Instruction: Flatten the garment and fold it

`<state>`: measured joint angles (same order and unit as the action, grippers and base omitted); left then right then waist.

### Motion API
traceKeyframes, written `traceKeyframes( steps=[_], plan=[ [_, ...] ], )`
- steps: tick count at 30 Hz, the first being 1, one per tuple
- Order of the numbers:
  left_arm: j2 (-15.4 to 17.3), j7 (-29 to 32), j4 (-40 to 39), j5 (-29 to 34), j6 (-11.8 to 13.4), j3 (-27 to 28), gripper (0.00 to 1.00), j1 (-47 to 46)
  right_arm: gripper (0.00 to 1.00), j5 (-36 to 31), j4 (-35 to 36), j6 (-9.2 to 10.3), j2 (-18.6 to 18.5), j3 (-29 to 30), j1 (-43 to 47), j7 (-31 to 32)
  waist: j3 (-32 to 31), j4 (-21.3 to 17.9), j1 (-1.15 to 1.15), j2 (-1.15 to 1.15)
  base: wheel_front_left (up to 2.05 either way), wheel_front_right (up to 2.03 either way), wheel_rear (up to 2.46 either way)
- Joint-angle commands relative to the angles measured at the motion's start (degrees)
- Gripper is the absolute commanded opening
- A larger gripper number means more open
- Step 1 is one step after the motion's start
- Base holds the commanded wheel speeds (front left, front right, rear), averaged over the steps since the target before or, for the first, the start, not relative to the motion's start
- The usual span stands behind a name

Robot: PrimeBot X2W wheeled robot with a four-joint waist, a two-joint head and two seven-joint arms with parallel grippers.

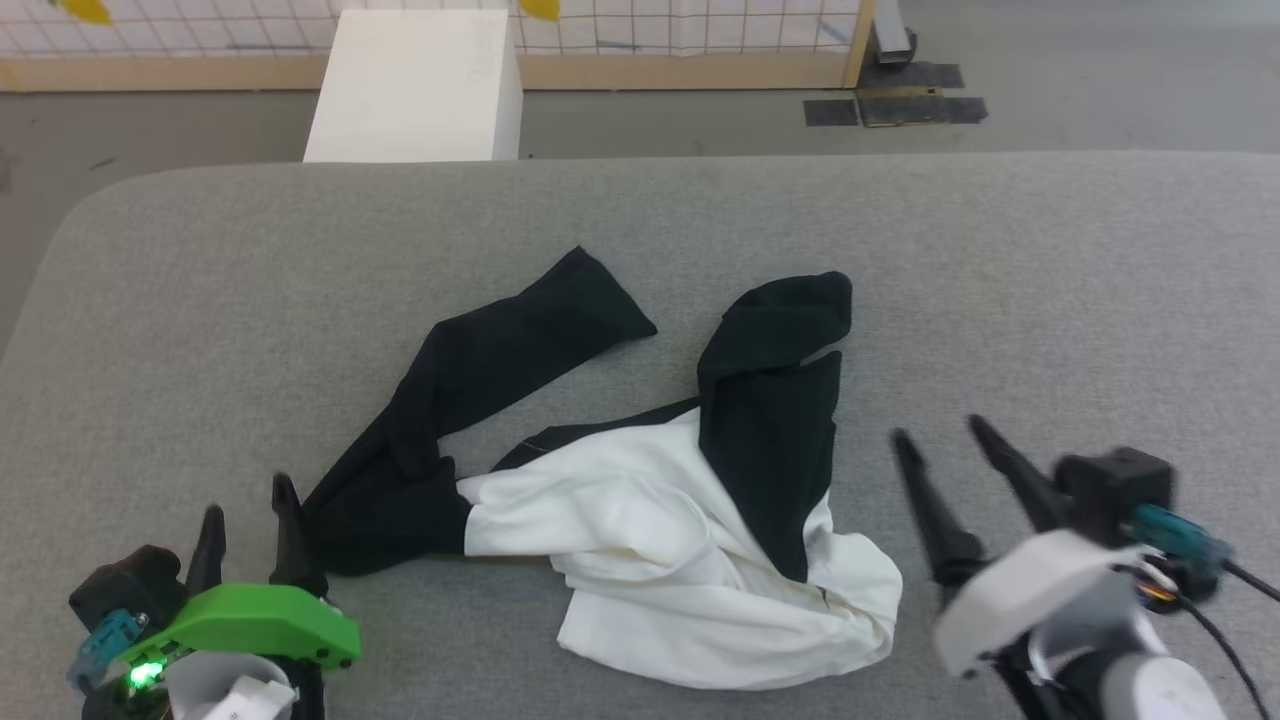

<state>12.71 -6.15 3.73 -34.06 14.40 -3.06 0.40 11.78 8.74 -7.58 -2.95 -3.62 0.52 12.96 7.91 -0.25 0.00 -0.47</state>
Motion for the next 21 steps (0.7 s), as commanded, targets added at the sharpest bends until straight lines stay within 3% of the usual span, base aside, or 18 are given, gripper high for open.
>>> traceKeyframes(
  steps=[1,4,10,16,21],
  plan=[
    [-0.73,-3.4,-0.03,0.82,-0.95,0.0,1.0,-1.59,1.0,-0.74,0.13,0.09,0.07,-2.03,-1.86,0.51,0.88,1.12,0.0,0.45,0.0,0.0,0.0],
    [-1.61,-7.78,0.13,3.18,-2.54,0.04,1.0,-3.56,1.0,-0.66,-1.2,0.09,0.07,-7.09,-5.44,1.95,1.8,1.94,0.0,0.45,0.0,0.0,0.0],
    [-4.56,-8.81,-2.59,9.42,-5.51,2.15,1.0,-7.14,1.0,2.7,-8.13,0.09,0.07,-12.24,-12.99,10.62,4.02,4.07,0.0,0.45,0.0,0.0,0.0],
    [-7.8,-8.84,-3.49,14.2,-8.77,3.61,1.0,-8.1,1.0,2.73,-15.07,0.09,0.07,-12.59,-19.48,19.51,6.2,6.72,0.0,0.45,0.0,0.0,0.0],
    [-9.14,-8.84,-2.54,15.79,-10.97,4.58,1.0,-8.58,1.0,2.06,-19.61,0.09,0.07,-12.21,-23.79,22.52,7.48,8.21,0.0,0.45,0.0,0.0,0.0]
  ],
)
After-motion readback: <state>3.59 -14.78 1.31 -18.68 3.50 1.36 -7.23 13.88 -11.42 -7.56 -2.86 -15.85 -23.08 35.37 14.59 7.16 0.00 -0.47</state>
